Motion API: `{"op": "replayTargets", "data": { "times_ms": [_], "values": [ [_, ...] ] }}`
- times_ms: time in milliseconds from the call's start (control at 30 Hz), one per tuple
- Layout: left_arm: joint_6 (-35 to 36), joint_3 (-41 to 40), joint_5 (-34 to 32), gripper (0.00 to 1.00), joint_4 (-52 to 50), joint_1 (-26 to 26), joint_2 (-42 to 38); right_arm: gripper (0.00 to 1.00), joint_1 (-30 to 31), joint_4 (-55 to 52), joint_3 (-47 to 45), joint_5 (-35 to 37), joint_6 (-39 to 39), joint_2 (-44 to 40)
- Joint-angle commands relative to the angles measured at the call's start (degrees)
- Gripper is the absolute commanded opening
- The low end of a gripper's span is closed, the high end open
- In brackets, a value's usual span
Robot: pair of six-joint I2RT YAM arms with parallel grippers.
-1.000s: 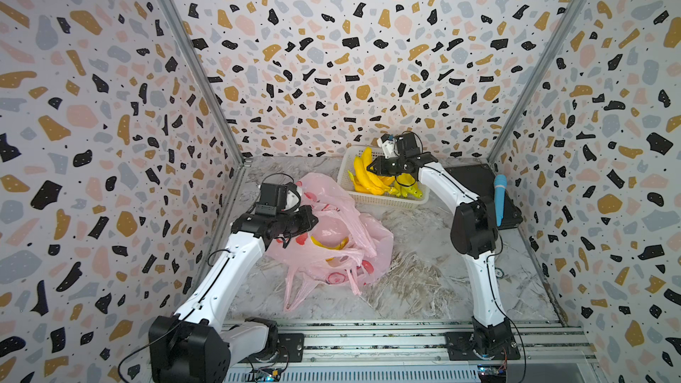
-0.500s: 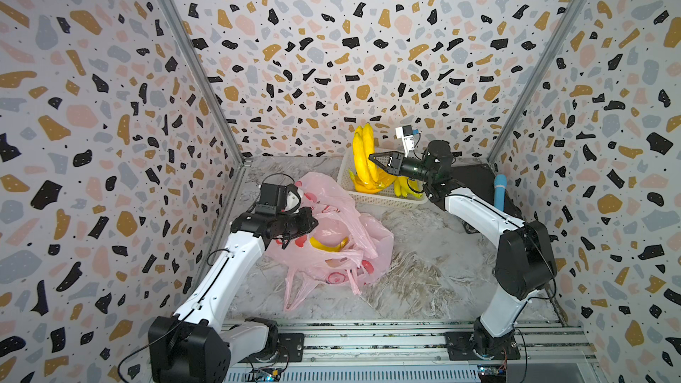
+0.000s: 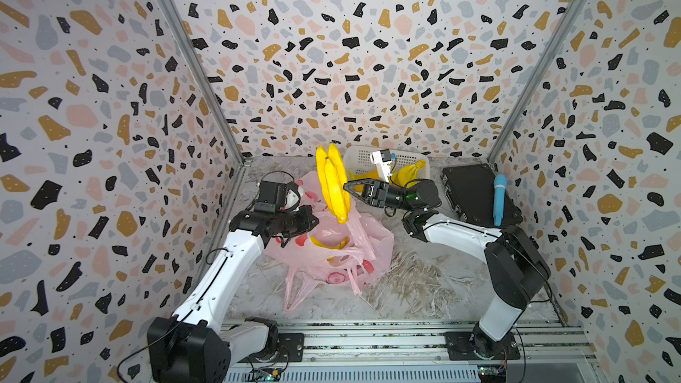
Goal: Place the banana into a plastic bag & tie a knot
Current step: Place the banana into the plastic bag.
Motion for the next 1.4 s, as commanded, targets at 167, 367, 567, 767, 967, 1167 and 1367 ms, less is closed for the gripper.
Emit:
{"op": "replayTargets", "data": {
  "times_ms": [167,367,567,767,967,1167,1367],
  "values": [
    [1.68,2.09,1.35,0.0,-0.23,0.29,0.51,0.0,3.7,7.1,-7.15,2.35,-9.85,-0.83],
    [2.09,2.05,2.64,0.0,-0.3,0.46,0.55,0.0,5.96,7.1,-10.91,4.02,-21.71,2.5],
    [2.42,1.73,3.68,0.0,-0.58,0.56,0.55,0.0,6.62,7.11,-15.32,9.23,-34.12,4.42],
    [2.78,1.39,4.49,0.0,-1.21,0.61,0.09,0.0,6.57,7.03,-16.67,14.06,-39.48,6.1],
    [2.81,1.86,5.11,0.0,-1.66,0.68,-0.5,0.0,6.7,7.1,-19.4,16.89,-43.5,7.36],
    [1.34,3.7,6.82,0.0,-0.82,0.85,0.0,0.0,8.19,7.06,-21.47,18.82,-47.64,8.35],
    [0.18,5.75,7.41,0.0,-0.32,0.99,0.37,0.0,11.45,6.56,-23.0,23.1,-53.93,9.45]
  ]
}}
